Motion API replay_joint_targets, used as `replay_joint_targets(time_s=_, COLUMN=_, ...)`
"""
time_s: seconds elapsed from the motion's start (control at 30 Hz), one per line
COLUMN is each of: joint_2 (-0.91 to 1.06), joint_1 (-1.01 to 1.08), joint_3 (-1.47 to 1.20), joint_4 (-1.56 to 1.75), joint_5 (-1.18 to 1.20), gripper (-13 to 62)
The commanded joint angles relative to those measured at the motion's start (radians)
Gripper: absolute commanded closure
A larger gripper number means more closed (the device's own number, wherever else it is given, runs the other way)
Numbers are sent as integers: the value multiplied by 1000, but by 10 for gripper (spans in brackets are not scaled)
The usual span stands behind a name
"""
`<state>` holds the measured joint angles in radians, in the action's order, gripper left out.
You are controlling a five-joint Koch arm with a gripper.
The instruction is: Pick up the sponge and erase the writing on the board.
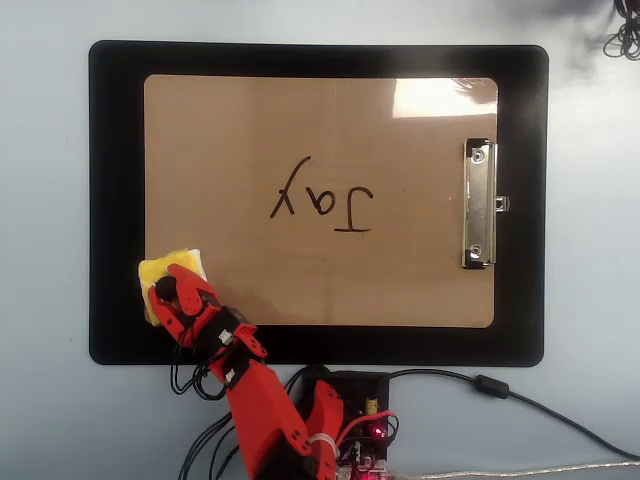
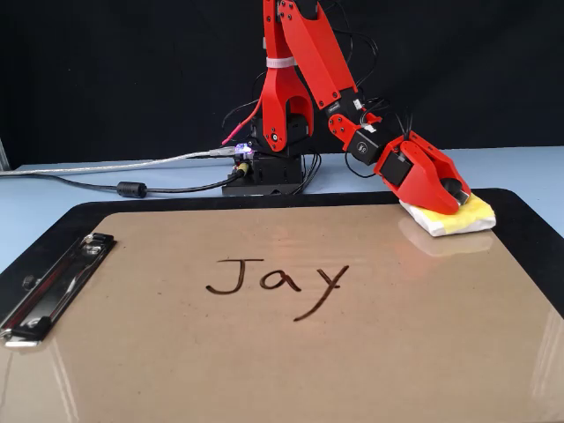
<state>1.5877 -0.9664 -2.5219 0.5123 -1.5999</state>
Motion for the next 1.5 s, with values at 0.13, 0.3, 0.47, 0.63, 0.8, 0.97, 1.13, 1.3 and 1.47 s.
replay_joint_targets(time_s=0.13, joint_2=143, joint_1=31, joint_3=41, joint_4=-18, joint_5=-14, gripper=575)
replay_joint_targets(time_s=0.3, joint_2=575, joint_1=232, joint_3=69, joint_4=-621, joint_5=-77, gripper=575)
replay_joint_targets(time_s=0.47, joint_2=762, joint_1=689, joint_3=356, joint_4=-1390, joint_5=-86, gripper=575)
replay_joint_targets(time_s=0.63, joint_2=667, joint_1=1008, joint_3=541, joint_4=-1497, joint_5=25, gripper=575)
replay_joint_targets(time_s=0.8, joint_2=456, joint_1=1209, joint_3=534, joint_4=-1319, joint_5=147, gripper=575)
replay_joint_targets(time_s=0.97, joint_2=394, joint_1=1238, joint_3=396, joint_4=-1088, joint_5=149, gripper=575)
replay_joint_targets(time_s=1.13, joint_2=321, joint_1=1275, joint_3=272, joint_4=-838, joint_5=149, gripper=575)
replay_joint_targets(time_s=1.3, joint_2=295, joint_1=1272, joint_3=175, joint_4=-687, joint_5=149, gripper=575)
replay_joint_targets(time_s=1.47, joint_2=87, joint_1=1273, joint_3=201, joint_4=-448, joint_5=144, gripper=575)
